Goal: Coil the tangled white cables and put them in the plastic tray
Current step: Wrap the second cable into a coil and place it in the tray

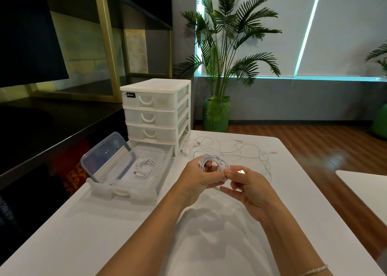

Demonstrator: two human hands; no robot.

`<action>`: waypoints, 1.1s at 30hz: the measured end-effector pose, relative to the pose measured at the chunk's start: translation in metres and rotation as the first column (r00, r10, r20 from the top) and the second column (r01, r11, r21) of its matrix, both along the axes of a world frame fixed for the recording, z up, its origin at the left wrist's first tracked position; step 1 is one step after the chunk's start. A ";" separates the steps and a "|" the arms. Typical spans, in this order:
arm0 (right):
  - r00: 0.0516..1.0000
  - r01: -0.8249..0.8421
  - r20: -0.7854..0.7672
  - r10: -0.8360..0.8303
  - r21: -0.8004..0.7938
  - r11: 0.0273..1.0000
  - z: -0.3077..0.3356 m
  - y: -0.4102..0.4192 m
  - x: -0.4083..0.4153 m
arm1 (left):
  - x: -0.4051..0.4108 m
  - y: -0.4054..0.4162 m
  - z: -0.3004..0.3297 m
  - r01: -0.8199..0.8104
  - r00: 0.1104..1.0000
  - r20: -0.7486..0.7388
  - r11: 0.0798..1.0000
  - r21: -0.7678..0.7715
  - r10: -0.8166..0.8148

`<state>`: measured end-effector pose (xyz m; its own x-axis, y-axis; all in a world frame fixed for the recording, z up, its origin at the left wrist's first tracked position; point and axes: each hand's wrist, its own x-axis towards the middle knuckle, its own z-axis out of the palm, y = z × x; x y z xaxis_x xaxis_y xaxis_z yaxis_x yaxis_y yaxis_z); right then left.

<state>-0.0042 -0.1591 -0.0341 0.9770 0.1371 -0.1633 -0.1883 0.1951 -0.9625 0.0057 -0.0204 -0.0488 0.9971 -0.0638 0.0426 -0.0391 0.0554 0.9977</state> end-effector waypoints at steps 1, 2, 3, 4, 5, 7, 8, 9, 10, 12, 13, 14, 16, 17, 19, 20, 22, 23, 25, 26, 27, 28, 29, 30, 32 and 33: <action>1.000 -0.003 0.001 0.003 0.007 1.000 0.000 0.000 0.000 | 0.000 -0.001 0.000 -0.015 1.000 -0.001 1.000 0.003 0.015; 1.000 -0.008 0.004 0.008 0.005 1.000 -0.001 0.001 0.000 | 0.001 -0.003 0.000 -0.029 1.000 -0.004 1.000 0.004 0.029; 1.000 -0.014 0.006 0.014 -0.005 1.000 -0.001 0.001 0.000 | 0.001 -0.004 -0.001 -0.041 0.999 -0.003 0.999 0.000 0.041; 1.000 -0.018 0.007 0.018 -0.018 1.000 -0.002 0.002 0.000 | 0.000 -0.005 -0.001 -0.045 0.999 0.000 0.999 -0.009 0.045; 1.000 -0.019 0.007 0.019 -0.029 0.999 -0.002 0.002 0.001 | 0.001 -0.006 -0.001 -0.045 0.999 0.003 0.999 -0.020 0.046; 1.000 -0.011 0.011 0.012 -0.039 0.999 -0.003 0.003 0.001 | 0.000 -0.007 -0.001 -0.044 0.999 0.012 0.998 -0.033 0.044; 1.000 -0.002 0.014 0.003 -0.046 0.999 -0.003 0.003 0.002 | 0.000 -0.007 -0.001 -0.048 0.999 0.017 0.998 -0.032 0.049; 1.000 0.009 0.017 -0.008 -0.057 0.998 -0.004 0.004 0.002 | 0.001 -0.007 -0.002 -0.056 0.998 0.019 0.998 -0.028 0.057; 1.000 0.021 0.020 -0.019 -0.070 0.997 -0.005 0.004 0.003 | 0.001 -0.008 -0.002 -0.067 0.998 0.019 0.997 -0.023 0.068; 0.999 0.044 0.030 -0.042 -0.097 0.994 -0.006 0.005 0.004 | 0.001 -0.009 -0.001 -0.084 0.996 0.020 0.996 -0.008 0.084; 0.998 0.058 0.037 -0.054 -0.112 0.992 -0.006 0.005 0.004 | 0.001 -0.010 -0.001 -0.088 0.996 0.020 0.996 0.001 0.088; 0.997 0.071 0.047 -0.065 -0.132 0.989 -0.006 0.005 0.005 | 0.000 -0.011 -0.001 -0.092 0.996 0.017 0.996 0.013 0.092; 0.994 0.093 0.069 -0.082 -0.173 0.981 -0.006 0.005 0.005 | -0.001 -0.012 -0.001 -0.104 0.995 0.004 0.994 0.031 0.104; 0.993 0.105 0.080 -0.091 -0.189 0.976 -0.006 0.006 0.005 | 0.000 -0.013 -0.001 -0.116 0.993 0.001 0.992 0.047 0.116; 0.988 0.131 0.105 -0.109 -0.229 0.965 -0.007 0.007 0.005 | 0.001 -0.014 -0.002 -0.146 0.989 0.011 0.984 0.103 0.146; 0.987 0.141 0.115 -0.115 -0.247 0.959 -0.007 0.008 0.005 | 0.001 -0.013 -0.002 -0.154 0.988 0.014 0.981 0.120 0.153; 0.986 0.142 0.123 -0.113 -0.262 0.955 -0.007 0.009 0.004 | 0.001 -0.012 0.000 -0.137 0.990 0.005 0.982 0.128 0.138; 0.986 0.137 0.126 -0.106 -0.262 0.955 -0.006 0.009 0.004 | 0.001 -0.011 0.001 -0.118 0.993 0.000 0.985 0.128 0.119; 0.985 0.131 0.142 -0.097 -0.256 0.958 -0.004 0.007 0.003 | 0.000 -0.007 0.004 -0.067 0.998 -0.007 0.991 0.114 0.068; 0.984 0.133 0.152 -0.096 -0.254 0.958 -0.003 0.005 0.003 | 0.000 -0.005 0.006 -0.041 0.999 -0.014 0.995 0.090 0.043; 0.982 0.136 0.161 -0.097 -0.255 0.957 -0.002 0.002 0.004 | 0.000 -0.003 0.007 -0.027 0.999 -0.028 0.997 0.065 0.029; 0.981 0.139 0.170 -0.096 -0.263 0.955 -0.002 0.000 0.004 | 0.001 -0.002 0.008 -0.030 0.999 -0.037 0.998 0.057 0.033; 0.979 0.141 0.179 -0.094 -0.277 0.951 -0.002 -0.002 0.004 | 0.002 -0.001 0.008 -0.042 0.998 -0.042 0.997 0.059 0.044; 0.978 0.145 0.189 -0.092 -0.291 0.946 -0.002 -0.003 0.003 | 0.002 -0.001 0.007 -0.055 0.997 -0.047 0.997 0.058 0.057; 0.970 0.172 0.221 -0.105 -0.312 0.934 -0.002 -0.005 0.003 | 0.003 -0.001 0.006 -0.060 0.996 -0.055 0.996 0.060 0.064; 0.963 0.195 0.241 -0.119 -0.320 0.927 -0.003 -0.006 0.004 | 0.004 -0.002 0.004 -0.056 0.996 -0.061 0.996 0.069 0.060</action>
